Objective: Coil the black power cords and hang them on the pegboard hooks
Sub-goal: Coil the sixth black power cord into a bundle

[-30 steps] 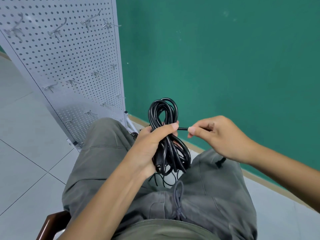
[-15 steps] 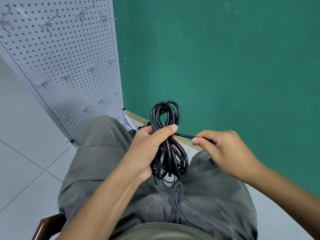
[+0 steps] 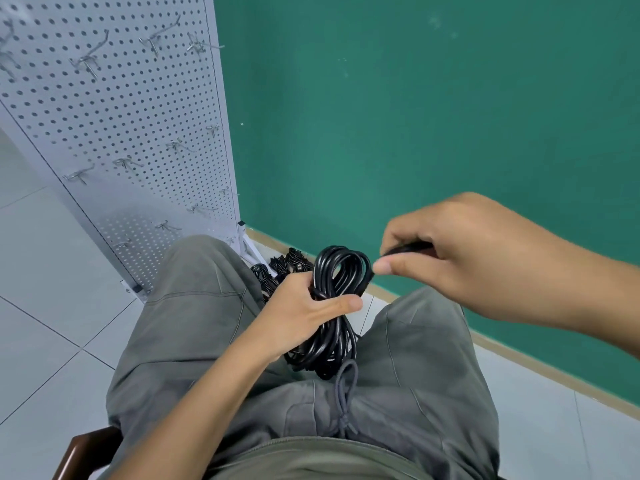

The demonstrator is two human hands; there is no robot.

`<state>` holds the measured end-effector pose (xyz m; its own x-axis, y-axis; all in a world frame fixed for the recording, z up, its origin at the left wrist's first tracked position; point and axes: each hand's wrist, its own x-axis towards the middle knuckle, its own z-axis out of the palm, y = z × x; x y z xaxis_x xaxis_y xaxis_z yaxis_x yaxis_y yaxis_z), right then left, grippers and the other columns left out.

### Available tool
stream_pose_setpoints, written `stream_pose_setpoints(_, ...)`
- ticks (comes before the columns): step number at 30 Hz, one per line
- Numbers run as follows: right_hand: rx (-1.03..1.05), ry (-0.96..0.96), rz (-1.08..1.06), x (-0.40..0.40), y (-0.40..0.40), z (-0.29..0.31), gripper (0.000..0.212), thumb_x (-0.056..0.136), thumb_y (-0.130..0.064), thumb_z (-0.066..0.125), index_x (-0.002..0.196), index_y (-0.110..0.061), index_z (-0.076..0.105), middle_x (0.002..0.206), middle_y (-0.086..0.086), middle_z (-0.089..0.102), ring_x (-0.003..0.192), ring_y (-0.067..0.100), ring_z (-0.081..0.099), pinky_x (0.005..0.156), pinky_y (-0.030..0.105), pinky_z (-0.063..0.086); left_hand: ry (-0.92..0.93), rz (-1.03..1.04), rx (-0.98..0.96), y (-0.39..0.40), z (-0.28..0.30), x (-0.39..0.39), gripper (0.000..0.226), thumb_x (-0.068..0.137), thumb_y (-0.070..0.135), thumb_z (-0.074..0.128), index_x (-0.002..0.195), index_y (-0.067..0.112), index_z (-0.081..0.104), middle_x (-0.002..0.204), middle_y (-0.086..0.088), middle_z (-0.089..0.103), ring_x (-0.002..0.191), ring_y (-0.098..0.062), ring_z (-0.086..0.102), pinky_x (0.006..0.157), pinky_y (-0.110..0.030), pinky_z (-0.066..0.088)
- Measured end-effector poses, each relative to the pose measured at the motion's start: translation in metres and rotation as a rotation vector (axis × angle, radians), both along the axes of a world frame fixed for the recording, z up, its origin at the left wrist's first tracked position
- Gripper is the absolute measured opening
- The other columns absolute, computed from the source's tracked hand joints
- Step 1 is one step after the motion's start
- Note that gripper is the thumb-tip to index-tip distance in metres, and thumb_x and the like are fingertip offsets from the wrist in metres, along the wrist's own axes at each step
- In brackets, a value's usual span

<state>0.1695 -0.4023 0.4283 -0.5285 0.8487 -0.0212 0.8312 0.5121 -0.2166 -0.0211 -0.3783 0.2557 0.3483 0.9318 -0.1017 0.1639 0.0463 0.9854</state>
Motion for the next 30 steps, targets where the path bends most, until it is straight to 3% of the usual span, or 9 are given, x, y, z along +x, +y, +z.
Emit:
stream_pose_setpoints(5, -0.098, 0.028, 0.212, -0.033, 0.035, 0.016, 0.023, 0.093, -0.038, 0.071, 0.079, -0.02, 0.074, 0.063, -0.008, 0.064, 0.057, 0.011, 0.054, 0.056, 0.026, 0.042, 0.089, -0.199, 0.078, -0.007, 0.014, 0.009, 0.073, 0.07, 0.067, 0.081, 0.096, 0.001, 0.065, 0.081, 0.002, 0.062, 0.076, -0.012, 0.054, 0.079, -0.036, 0.05)
stream_pose_setpoints(8, -0.323, 0.13, 0.258, -0.051, 0.063, 0.013, 0.017, 0.091, -0.025, 0.076, 0.08, -0.012, 0.078, 0.058, -0.007, 0.06, 0.051, 0.004, 0.043, 0.054, 0.015, 0.035, 0.157, -0.249, 0.117, -0.012, 0.024, 0.01, 0.055, 0.074, 0.067, 0.079, 0.098, 0.019, 0.071, 0.098, 0.0, 0.074, 0.097, -0.022, 0.068, 0.098, -0.048, 0.052)
stream_pose_setpoints(13, -0.574, 0.178, 0.201, -0.056, 0.102, -0.012, 0.014, 0.094, -0.024, 0.072, 0.097, -0.013, 0.08, 0.077, -0.012, 0.069, 0.069, 0.006, 0.049, 0.065, 0.017, 0.036, 0.077, -0.283, 0.151, -0.018, 0.039, 0.008, 0.022, 0.085, 0.038, 0.084, 0.099, 0.028, 0.072, 0.098, 0.011, 0.074, 0.098, -0.011, 0.068, 0.099, -0.041, 0.053)
stream_pose_setpoints(18, -0.865, 0.396, 0.036, -0.038, 0.121, -0.041, 0.058, 0.1, -0.054, 0.043, 0.119, -0.008, 0.073, 0.067, -0.006, 0.031, 0.067, 0.018, 0.02, 0.059, 0.026, 0.025, -0.095, -0.241, 0.168, -0.014, 0.043, 0.001, 0.024, 0.086, 0.025, 0.083, 0.103, 0.024, 0.066, 0.095, 0.018, 0.068, 0.093, -0.004, 0.063, 0.09, -0.026, 0.049)
stream_pose_setpoints(20, -1.036, 0.551, -0.06, -0.032, 0.121, -0.05, 0.086, 0.096, -0.071, 0.02, 0.125, -0.006, 0.069, 0.068, -0.004, 0.043, 0.061, 0.016, 0.033, 0.055, 0.022, 0.038, -0.172, -0.195, 0.174, -0.011, 0.044, -0.001, 0.038, 0.085, 0.023, 0.083, 0.116, 0.023, 0.061, 0.102, 0.021, 0.067, 0.1, 0.0, 0.062, 0.092, -0.02, 0.046)
stream_pose_setpoints(22, -1.148, 0.703, -0.114, -0.027, 0.117, -0.061, 0.104, 0.093, -0.076, 0.006, 0.129, 0.001, 0.065, 0.093, 0.01, 0.07, 0.084, 0.024, 0.067, 0.078, 0.034, 0.059, -0.244, -0.107, 0.194, -0.007, 0.041, -0.005, 0.067, 0.08, 0.038, 0.086, 0.135, 0.025, 0.05, 0.12, 0.016, 0.066, 0.116, -0.003, 0.06, 0.099, -0.019, 0.044)
stream_pose_setpoints(25, -1.257, 0.936, -0.088, -0.019, 0.109, -0.083, 0.115, 0.083, -0.089, 0.018, 0.137, 0.005, 0.056, 0.146, 0.035, 0.045, 0.124, 0.043, 0.048, 0.121, 0.057, 0.026, -0.313, 0.037, 0.138, -0.002, 0.034, -0.01, 0.1, 0.063, 0.073, 0.084, 0.135, 0.023, 0.037, 0.112, -0.005, 0.068, 0.104, -0.014, 0.065, 0.096, -0.027, 0.048)
stream_pose_setpoints(27, -1.275, 1.076, -0.03, -0.017, 0.102, -0.098, 0.113, 0.077, -0.092, 0.042, 0.141, 0.0, 0.056, 0.15, 0.035, 0.035, 0.105, 0.033, 0.037, 0.108, 0.047, 0.036, -0.339, 0.129, 0.095, 0.0, 0.028, -0.012, 0.109, 0.055, 0.08, 0.082, 0.133, 0.024, 0.031, 0.098, -0.009, 0.072, 0.093, -0.019, 0.07, 0.094, -0.038, 0.053)
stream_pose_setpoints(30, -1.18, 1.112, 0.003, -0.016, 0.088, -0.116, 0.078, 0.076, -0.072, 0.072, 0.125, -0.012, 0.069, 0.102, 0.015, 0.05, 0.076, 0.016, 0.03, 0.069, 0.022, 0.036, -0.488, 0.185, 0.024, 0.001, 0.025, -0.014, 0.11, 0.054, 0.077, 0.085, 0.138, 0.029, 0.033, 0.09, -0.008, 0.074, 0.083, -0.021, 0.073, 0.082, -0.037, 0.059)
